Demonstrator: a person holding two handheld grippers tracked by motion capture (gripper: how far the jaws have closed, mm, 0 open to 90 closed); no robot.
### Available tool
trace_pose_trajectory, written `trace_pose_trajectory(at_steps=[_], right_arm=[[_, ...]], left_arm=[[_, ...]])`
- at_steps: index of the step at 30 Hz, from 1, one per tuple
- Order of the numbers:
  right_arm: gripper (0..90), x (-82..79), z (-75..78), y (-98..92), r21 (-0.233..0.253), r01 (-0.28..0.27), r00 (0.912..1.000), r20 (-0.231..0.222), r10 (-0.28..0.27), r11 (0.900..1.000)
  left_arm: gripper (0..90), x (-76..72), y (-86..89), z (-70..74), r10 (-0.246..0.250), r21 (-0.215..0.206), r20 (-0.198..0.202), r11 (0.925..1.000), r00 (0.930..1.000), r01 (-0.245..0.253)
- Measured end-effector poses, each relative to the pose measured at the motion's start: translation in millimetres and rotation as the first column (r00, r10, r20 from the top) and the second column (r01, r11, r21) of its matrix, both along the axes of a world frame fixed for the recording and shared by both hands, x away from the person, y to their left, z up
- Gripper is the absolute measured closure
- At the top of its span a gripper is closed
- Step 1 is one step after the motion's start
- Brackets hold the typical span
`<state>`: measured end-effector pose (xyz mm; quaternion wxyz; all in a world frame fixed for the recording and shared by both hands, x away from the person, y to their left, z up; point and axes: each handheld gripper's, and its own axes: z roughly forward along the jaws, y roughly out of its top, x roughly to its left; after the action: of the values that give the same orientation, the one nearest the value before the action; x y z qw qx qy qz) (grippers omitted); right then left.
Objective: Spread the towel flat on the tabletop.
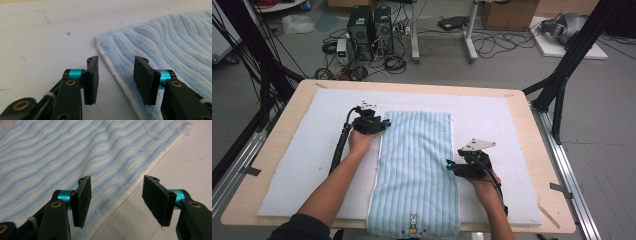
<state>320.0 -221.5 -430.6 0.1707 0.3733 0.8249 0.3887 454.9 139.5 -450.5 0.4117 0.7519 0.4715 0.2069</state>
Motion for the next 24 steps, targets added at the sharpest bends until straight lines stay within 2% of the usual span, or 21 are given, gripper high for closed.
trace_pose_trajectory(at_steps=[3, 5, 6, 7, 9, 11, 12, 13, 15, 16, 19, 22, 24], right_arm=[[38.9, -0.1, 0.2, -1.0, 0.007, 0.002, 1.0000, -0.001, -0.002, 1.000], [38.7, -0.1, 0.3, -1.2, 0.009, 0.000, 1.0000, 0.000, 0.000, 1.000], [38.7, 0.1, 0.2, -1.1, 0.010, -0.001, 1.0000, 0.002, 0.001, 1.000], [38.7, 0.3, 0.1, -1.0, 0.010, -0.002, 1.0000, 0.001, 0.002, 1.000], [38.7, 0.8, -0.4, -1.1, 0.009, -0.002, 1.0000, 0.000, 0.002, 1.000], [38.7, 1.0, -0.6, -0.7, 0.011, 0.002, 1.0000, -0.002, -0.002, 1.000], [38.7, 1.7, -0.7, -0.9, 0.011, 0.002, 1.0000, 0.002, -0.002, 1.000], [38.8, 2.2, -0.8, -0.8, 0.016, 0.009, 1.0000, 0.000, -0.009, 1.000], [39.3, 5.0, -1.6, -1.1, 0.026, 0.017, 0.9998, 0.008, -0.017, 1.000], [39.9, 6.7, -2.0, -1.0, 0.024, 0.027, 0.9995, 0.014, -0.028, 0.999], [44.2, 15.2, -1.3, -2.3, 0.022, 0.065, 0.9975, 0.026, -0.065, 0.998], [51.8, 30.4, -0.4, -7.4, 0.058, 0.112, 0.9931, 0.029, -0.113, 0.992], [57.1, 43.7, -0.7, -8.6, 0.078, 0.145, 0.9890, 0.015, -0.147, 0.986]], left_arm=[[67.8, -3.4, -8.7, 0.1, -0.043, 0.090, 0.025, 0.9951, 0.9988, 0.041], [83.5, -5.9, -15.4, -0.2, -0.078, 0.157, 0.054, 0.9852, 0.9955, 0.068], [86.5, -6.1, -16.8, -0.3, -0.082, 0.187, 0.067, 0.9799, 0.9944, 0.069], [87.3, -4.9, -16.1, -0.2, -0.067, 0.187, 0.067, 0.9809, 0.9955, 0.053], [87.7, -0.4, -10.0, -0.1, -0.007, 0.195, 0.074, 0.9808, 0.9972, -0.008], [87.5, 4.8, -0.8, 0.0, 0.051, 0.130, 0.045, 0.9900, 0.9977, -0.056], [86.6, 6.3, 2.0, 0.1, 0.054, 0.112, 0.037, 0.9920, 0.9979, -0.058], [81.3, 7.0, 2.9, 0.1, 0.059, 0.102, 0.036, 0.9928, 0.9976, -0.063], [59.1, 7.0, 6.4, 0.7, 0.069, 0.072, 0.029, 0.9949, 0.9972, -0.071], [53.7, 6.7, 8.5, 1.2, 0.069, 0.056, 0.019, 0.9960, 0.9975, -0.070], [49.0, 3.1, 14.6, 2.5, 0.049, 0.017, -0.003, 0.9987, 0.9988, -0.049], [45.4, 0.0, 18.4, 5.1, 0.016, -0.020, -0.038, 0.9997, 0.9992, -0.016], [44.3, -2.2, 18.6, 8.3, 0.001, -0.026, -0.040, 0.9997, 0.9992, -0.002]])
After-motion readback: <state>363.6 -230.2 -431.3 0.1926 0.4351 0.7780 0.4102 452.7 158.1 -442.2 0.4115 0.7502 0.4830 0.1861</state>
